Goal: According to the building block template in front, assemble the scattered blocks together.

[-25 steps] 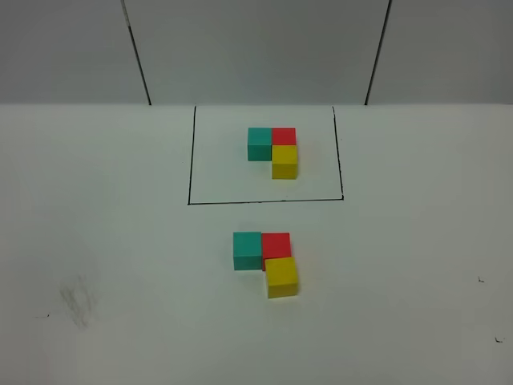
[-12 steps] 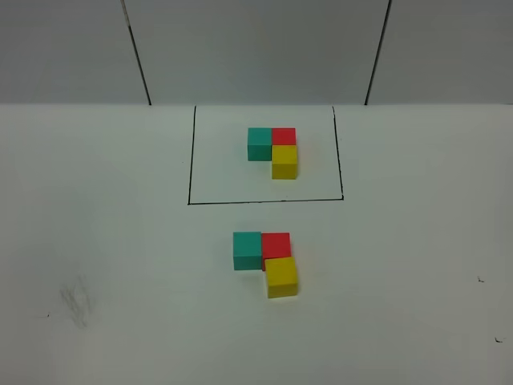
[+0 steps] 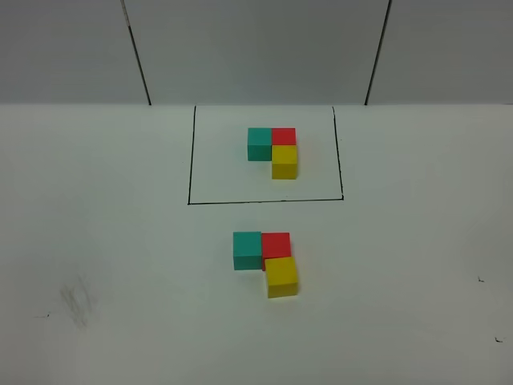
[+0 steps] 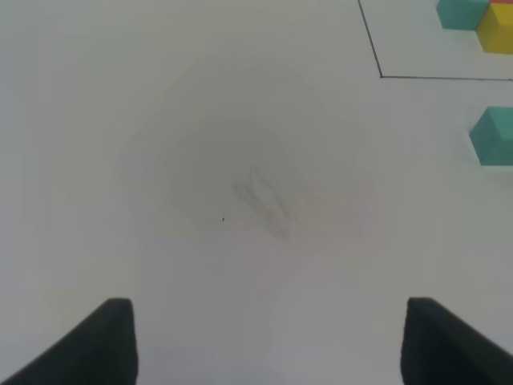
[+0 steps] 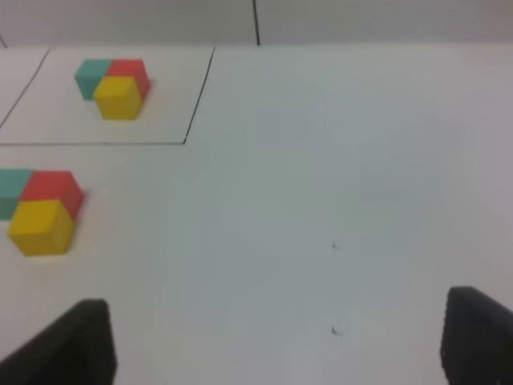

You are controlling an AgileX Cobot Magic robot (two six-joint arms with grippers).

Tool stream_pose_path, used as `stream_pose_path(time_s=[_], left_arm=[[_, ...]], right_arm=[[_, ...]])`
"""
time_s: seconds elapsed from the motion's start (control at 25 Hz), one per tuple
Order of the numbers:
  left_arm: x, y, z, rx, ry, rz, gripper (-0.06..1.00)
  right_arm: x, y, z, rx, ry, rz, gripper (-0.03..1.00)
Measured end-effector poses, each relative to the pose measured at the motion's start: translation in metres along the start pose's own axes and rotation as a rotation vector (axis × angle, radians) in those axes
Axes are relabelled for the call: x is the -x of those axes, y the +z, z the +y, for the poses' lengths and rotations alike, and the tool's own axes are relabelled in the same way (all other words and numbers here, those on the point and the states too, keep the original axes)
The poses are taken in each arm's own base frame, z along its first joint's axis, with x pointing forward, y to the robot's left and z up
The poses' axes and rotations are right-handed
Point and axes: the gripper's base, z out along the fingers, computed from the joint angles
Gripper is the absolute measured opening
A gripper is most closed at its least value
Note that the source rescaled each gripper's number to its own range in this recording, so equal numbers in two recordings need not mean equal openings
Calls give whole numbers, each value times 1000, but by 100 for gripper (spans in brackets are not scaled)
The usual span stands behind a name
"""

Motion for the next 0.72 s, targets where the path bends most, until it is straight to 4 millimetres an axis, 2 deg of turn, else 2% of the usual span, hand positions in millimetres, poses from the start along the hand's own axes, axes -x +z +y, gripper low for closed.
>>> stream_pose_path(time_s=[0.4, 0.72], left_arm=[[0, 0, 0, 0, -5, 0, 55], [0, 0, 0, 0, -5, 0, 55]], right_arm=[[-4, 3, 4, 50, -43, 28, 73], [-4, 4, 6, -9, -2, 18, 73]])
